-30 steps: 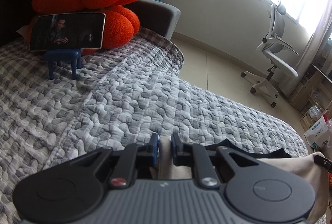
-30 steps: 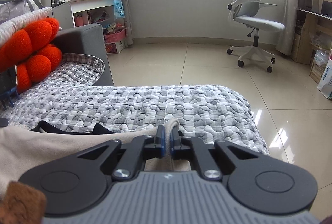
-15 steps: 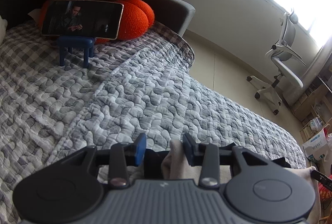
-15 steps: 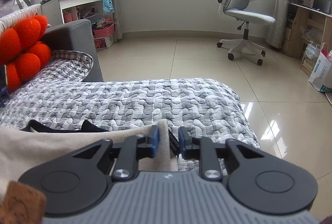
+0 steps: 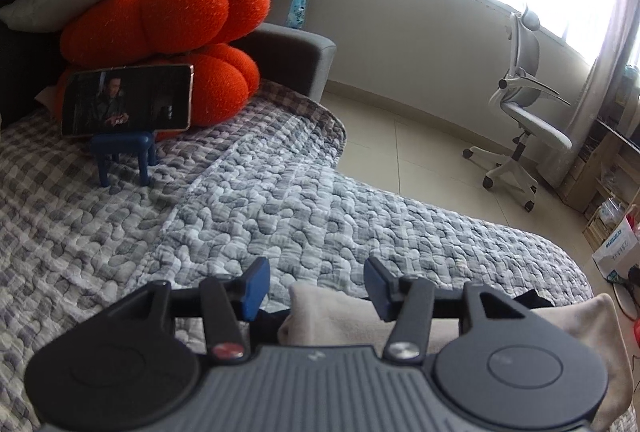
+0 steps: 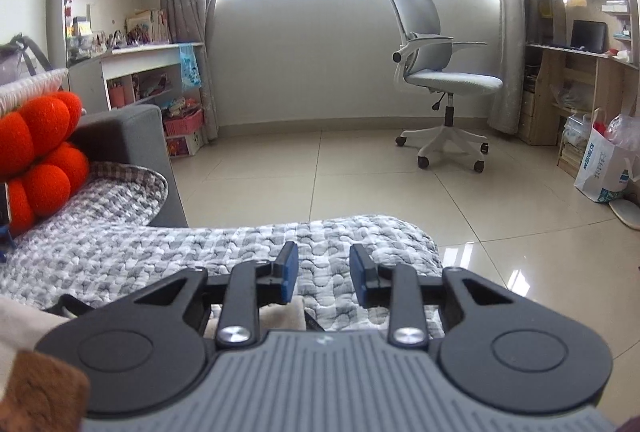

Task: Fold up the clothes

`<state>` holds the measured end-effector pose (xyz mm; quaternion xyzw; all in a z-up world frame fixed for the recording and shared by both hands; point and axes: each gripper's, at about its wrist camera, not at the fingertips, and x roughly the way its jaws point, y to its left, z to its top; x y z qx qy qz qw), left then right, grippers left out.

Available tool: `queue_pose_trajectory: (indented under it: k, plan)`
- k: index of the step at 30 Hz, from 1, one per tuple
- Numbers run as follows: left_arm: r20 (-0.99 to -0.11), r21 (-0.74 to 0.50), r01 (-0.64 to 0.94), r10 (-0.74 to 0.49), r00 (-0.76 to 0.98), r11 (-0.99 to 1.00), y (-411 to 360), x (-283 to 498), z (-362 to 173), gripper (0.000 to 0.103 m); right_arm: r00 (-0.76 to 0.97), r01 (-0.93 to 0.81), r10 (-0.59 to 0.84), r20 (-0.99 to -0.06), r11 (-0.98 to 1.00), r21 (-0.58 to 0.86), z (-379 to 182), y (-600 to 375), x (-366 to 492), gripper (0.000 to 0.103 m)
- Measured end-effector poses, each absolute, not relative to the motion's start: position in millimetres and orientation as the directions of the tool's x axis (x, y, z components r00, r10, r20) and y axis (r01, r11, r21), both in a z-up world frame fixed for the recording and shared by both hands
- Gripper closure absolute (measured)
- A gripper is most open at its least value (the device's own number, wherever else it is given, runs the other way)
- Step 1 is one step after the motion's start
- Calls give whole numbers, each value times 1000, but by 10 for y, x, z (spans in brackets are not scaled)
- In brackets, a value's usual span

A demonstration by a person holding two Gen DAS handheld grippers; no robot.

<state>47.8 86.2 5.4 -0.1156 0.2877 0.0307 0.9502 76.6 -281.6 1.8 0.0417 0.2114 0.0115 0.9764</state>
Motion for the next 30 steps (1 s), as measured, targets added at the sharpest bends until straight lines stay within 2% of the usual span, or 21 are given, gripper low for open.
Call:
queue_pose_trajectory:
  k: [4,8,12,18,30]
  plan:
    - [-555,-155,-45,-49,830,987,633,464,25,48,892,-110,159,-423,984,138,13,-2732,786,71]
    - [-575,-137,12,-89,814,990,462,464,-51,47,850,-255,284,-444,959,126,-1,-2486,756,71]
    - [-610,-111,30,-92,787,993,341,485,-168,47,773,-379,373,-514,920,99,-92,-2212,731,71]
    - [-645,-82,29,-75,761,996,262,523,-281,45,671,-435,343,-658,900,26,-334,-1901,768,71]
    - [-649,-97,7,-69,758,995,315,546,-293,43,680,-410,310,-664,912,6,-378,-1892,786,71]
